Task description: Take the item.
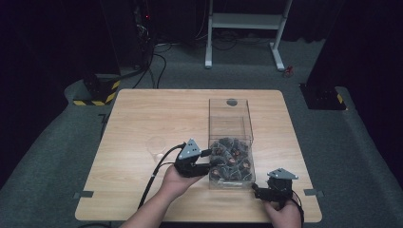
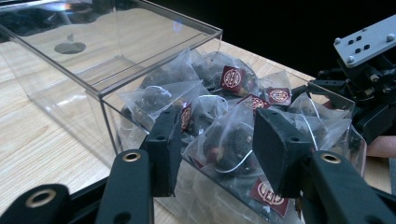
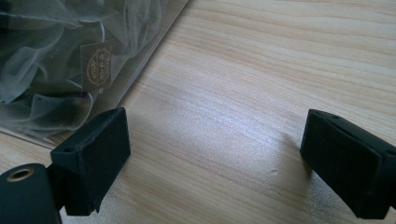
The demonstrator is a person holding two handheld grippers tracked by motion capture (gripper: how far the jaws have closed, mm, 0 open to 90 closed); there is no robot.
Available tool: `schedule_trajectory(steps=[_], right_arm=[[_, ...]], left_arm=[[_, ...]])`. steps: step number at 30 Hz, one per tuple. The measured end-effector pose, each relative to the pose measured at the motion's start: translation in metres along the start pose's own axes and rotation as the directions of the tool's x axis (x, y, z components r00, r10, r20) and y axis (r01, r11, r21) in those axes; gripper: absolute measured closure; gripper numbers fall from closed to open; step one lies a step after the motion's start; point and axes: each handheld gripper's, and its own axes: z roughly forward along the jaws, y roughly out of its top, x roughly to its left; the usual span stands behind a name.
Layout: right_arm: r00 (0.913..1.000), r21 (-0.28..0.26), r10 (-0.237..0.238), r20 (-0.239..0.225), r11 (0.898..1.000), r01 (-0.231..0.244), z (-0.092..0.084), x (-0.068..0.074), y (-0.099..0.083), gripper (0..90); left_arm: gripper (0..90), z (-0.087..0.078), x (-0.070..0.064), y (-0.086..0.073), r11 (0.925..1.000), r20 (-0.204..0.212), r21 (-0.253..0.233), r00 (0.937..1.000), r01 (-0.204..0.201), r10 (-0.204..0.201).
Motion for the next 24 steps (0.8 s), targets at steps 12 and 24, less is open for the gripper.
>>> schedule_trajectory(steps=[12,24], right_arm=[[1.0000,0.000,-0.001,-0.002,1.000,0.001,0.000,0.000,0.000,8.1],[1.0000,0.002,-0.003,-0.003,1.000,0.003,0.000,0.000,0.000,8.2]], left_arm=[[56.5,0.009,-0.002,0.002,0.9999,0.012,0.006,0.9999,-0.011,0.011],[59.1,0.015,-0.003,0.002,0.9998,0.029,0.017,0.9996,-0.007,0.007]])
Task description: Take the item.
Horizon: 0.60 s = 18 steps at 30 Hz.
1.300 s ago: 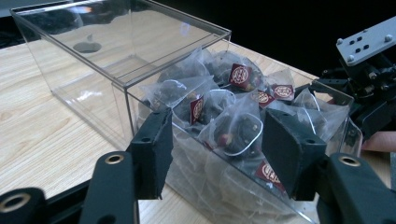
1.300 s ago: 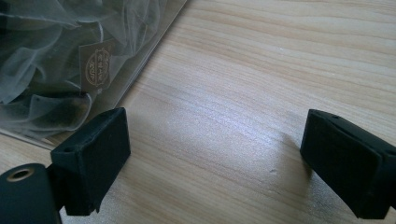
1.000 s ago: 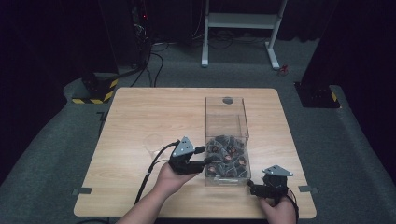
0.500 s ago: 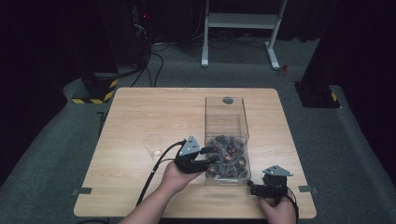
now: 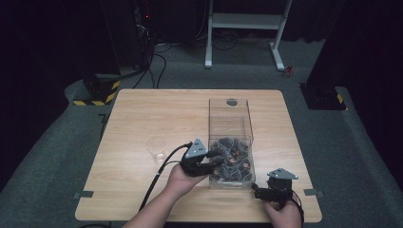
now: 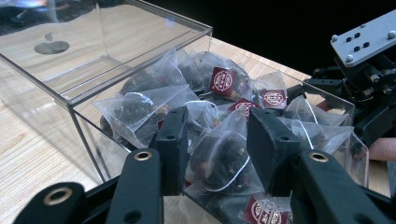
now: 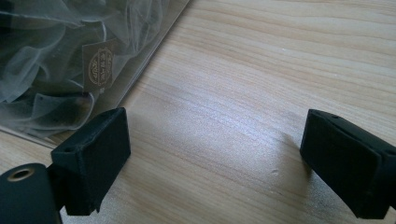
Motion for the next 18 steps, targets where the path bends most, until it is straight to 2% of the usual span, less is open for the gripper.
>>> schedule_trajectory(steps=[11,18], right_arm=[[1.0000,0.000,-0.001,-0.001,1.000,0.001,0.0000,0.0001,0.0000,8.2],[1.0000,0.000,-0.001,-0.001,1.000,0.001,0.0000,0.0000,0.0000,8.2]], left_arm=[[66.0,0.0016,-0.0005,-0.0032,0.9999,0.005,0.009,0.9999,-0.011,0.011],[85.6,0.0003,-0.0009,-0.0060,0.9995,0.012,0.000,0.9995,-0.030,0.030]])
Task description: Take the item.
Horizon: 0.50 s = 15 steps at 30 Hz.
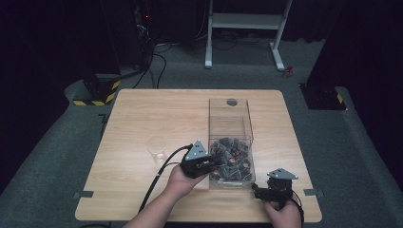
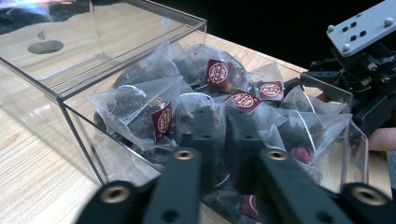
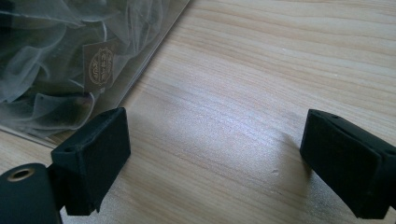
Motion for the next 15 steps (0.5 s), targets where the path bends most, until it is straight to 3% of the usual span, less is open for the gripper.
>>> schedule_trajectory(steps=[4,15], right_arm=[[1.0000,0.000,0.000,0.000,1.000,0.000,0.0000,0.0000,0.0000,8.2],[1.0000,0.000,0.001,0.000,1.000,-0.001,-0.0001,0.0000,0.0000,8.2]], left_arm=[[89.7,-0.0013,0.0002,-0.0013,1.0000,0.002,-0.006,1.0000,-0.006,0.006],[90.0,-0.0100,0.0032,-0.0003,0.9971,0.008,-0.068,0.9994,0.035,-0.034]])
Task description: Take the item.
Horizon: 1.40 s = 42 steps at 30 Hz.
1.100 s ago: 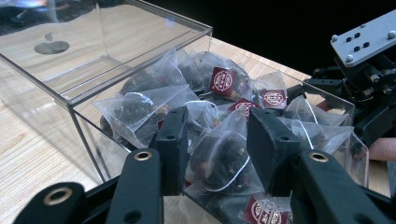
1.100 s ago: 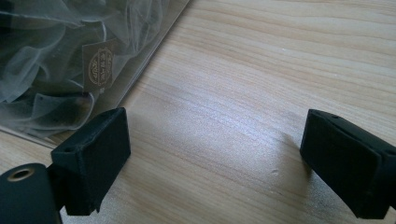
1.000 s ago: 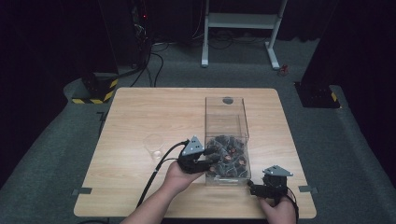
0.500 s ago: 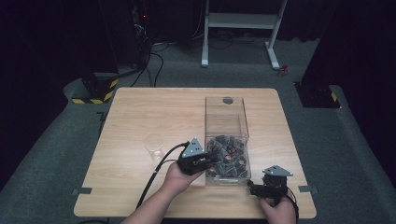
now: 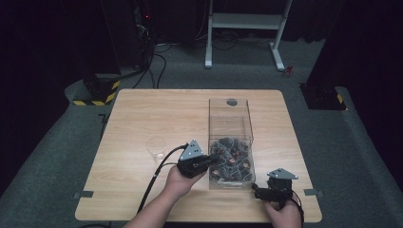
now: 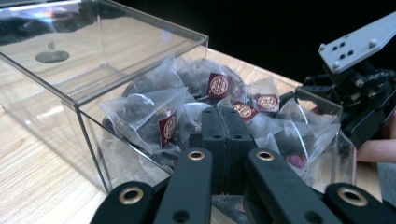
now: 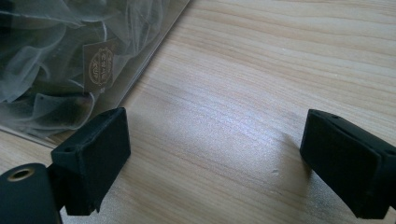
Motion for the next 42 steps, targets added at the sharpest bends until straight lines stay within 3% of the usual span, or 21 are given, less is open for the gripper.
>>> schedule_trajectory(steps=[18,42], right_arm=[[1.0000,0.000,-0.001,0.001,1.000,0.001,0.000,0.000,0.000,8.2],[1.0000,0.000,-0.001,0.001,1.000,0.001,0.000,0.000,0.000,8.3]], left_arm=[[90.0,-0.014,-0.001,0.007,0.9967,-0.014,-0.080,0.9998,0.013,-0.014],[90.0,-0.041,0.009,0.001,0.9937,-0.058,-0.111,0.9982,0.011,-0.017]])
